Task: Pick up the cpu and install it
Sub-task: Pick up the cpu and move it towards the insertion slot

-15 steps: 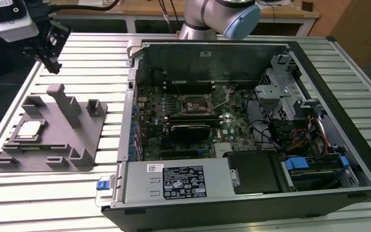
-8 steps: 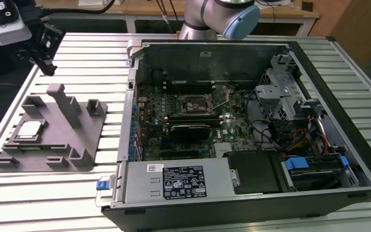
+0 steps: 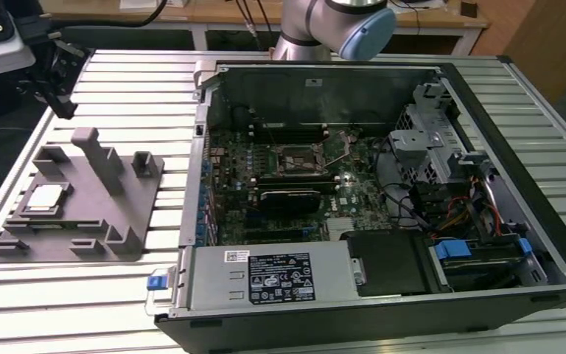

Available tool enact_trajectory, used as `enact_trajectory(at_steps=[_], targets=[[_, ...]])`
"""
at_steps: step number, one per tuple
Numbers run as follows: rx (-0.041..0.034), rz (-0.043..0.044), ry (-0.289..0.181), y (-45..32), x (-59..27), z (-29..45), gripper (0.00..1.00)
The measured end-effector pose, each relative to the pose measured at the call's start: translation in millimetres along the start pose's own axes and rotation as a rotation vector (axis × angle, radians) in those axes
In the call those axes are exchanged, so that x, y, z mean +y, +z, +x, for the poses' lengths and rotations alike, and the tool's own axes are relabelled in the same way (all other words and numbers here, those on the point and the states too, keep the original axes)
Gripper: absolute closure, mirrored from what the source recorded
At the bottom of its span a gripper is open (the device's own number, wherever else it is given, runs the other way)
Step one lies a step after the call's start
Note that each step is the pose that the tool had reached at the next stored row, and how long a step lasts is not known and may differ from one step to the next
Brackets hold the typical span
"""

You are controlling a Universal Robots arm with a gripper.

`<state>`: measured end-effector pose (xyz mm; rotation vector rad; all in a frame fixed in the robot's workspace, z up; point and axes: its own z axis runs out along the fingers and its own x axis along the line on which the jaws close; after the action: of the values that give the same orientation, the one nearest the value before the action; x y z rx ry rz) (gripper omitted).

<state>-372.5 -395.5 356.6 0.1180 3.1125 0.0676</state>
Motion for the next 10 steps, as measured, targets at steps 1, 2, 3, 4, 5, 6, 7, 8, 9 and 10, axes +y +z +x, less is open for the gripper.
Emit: enact_trajectory(at_steps=[1,2,3,4,5,6,7,8,9,10], targets=[[0.0,0.0,0.0,0.8,-0.2,1.5,0.89],[0.0,0.0,0.0,1.5,-0.3,2.7,0.89],[0.0,0.0,0.0,2.2,-0.4,3.9,0.89],[-0.0001,-0.0001,0.0,3.0,-0.5,5.0,0.89],[-0.0002,-0.0002,0.0,3.9,-0.6,6.0,0.89],[-0.0002,-0.0002,0.0,4.8,-0.7,6.9,0.89],[-0.0001,-0.0001,0.0,5.6,-0.8,7.9,0.89],[0.0,0.0,0.0,6.6,-1.0,9.0,0.89],[-0.0001,0.0,0.0,7.5,-1.1,10.1,0.89],[0.0,-0.0001,0.0,8.5,-1.2,11.1,0.89]])
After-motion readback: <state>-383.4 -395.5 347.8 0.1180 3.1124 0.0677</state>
